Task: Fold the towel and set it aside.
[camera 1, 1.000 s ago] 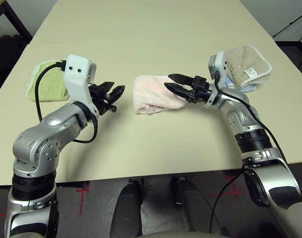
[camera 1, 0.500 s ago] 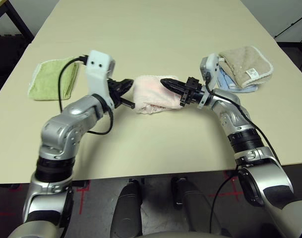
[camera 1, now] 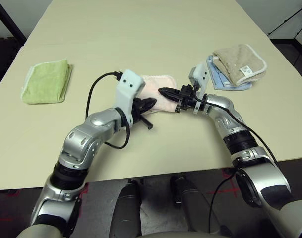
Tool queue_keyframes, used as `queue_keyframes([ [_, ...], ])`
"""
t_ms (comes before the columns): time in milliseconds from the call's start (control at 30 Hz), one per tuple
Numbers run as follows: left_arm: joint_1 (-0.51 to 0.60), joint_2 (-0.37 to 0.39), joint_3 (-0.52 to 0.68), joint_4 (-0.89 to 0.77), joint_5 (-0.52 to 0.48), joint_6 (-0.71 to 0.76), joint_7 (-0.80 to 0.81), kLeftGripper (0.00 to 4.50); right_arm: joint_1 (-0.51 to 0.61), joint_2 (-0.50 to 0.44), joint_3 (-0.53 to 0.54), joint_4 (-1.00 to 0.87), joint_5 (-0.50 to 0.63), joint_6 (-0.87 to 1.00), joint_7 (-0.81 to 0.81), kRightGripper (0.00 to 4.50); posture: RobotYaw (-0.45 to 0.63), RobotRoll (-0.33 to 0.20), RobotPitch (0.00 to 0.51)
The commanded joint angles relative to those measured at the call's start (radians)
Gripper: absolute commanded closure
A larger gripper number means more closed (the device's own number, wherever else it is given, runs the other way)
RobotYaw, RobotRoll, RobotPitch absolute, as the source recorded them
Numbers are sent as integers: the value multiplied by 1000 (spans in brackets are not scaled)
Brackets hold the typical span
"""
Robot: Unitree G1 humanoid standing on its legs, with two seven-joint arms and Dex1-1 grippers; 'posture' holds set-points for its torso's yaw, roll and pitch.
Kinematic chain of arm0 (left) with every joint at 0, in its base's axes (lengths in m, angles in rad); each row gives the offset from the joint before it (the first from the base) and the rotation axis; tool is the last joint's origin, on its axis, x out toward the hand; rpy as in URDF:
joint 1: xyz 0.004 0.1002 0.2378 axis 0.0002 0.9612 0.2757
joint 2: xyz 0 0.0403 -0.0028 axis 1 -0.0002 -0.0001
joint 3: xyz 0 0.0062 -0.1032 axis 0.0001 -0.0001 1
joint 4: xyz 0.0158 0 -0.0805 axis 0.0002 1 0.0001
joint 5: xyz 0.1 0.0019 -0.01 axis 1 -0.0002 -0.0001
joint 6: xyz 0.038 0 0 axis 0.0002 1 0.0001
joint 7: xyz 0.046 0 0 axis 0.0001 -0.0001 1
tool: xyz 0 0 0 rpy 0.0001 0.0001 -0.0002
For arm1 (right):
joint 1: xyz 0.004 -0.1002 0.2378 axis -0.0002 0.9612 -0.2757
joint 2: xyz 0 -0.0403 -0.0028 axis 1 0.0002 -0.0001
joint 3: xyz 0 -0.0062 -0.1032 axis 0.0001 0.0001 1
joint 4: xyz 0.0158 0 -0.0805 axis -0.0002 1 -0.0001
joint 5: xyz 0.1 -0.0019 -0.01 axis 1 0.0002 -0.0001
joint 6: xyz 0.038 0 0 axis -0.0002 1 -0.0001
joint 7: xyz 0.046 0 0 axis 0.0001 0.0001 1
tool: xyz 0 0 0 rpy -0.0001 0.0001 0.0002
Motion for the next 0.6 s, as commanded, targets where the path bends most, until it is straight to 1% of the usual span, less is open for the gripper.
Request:
queue_keyframes([
  [33, 23, 13, -20, 27, 63, -38, -17, 4500, 5, 3, 15, 31, -18, -14, -2, 4472, -42, 0, 216],
  [367, 46, -28, 16, 87, 116, -75, -14, 4500, -3, 6, 15, 79, -43, -40, -6, 4472, -34, 0, 209],
  [500, 33, -30, 39, 68, 111, -61, -23, 4500, -25, -10, -5, 74, -28, -42, -2, 4472, -33, 0, 204],
  [600, 0, -36, 82, 38, 83, -31, -27, 4500, -47, -26, -28, 51, -3, -32, 12, 4472, -38, 0, 197],
])
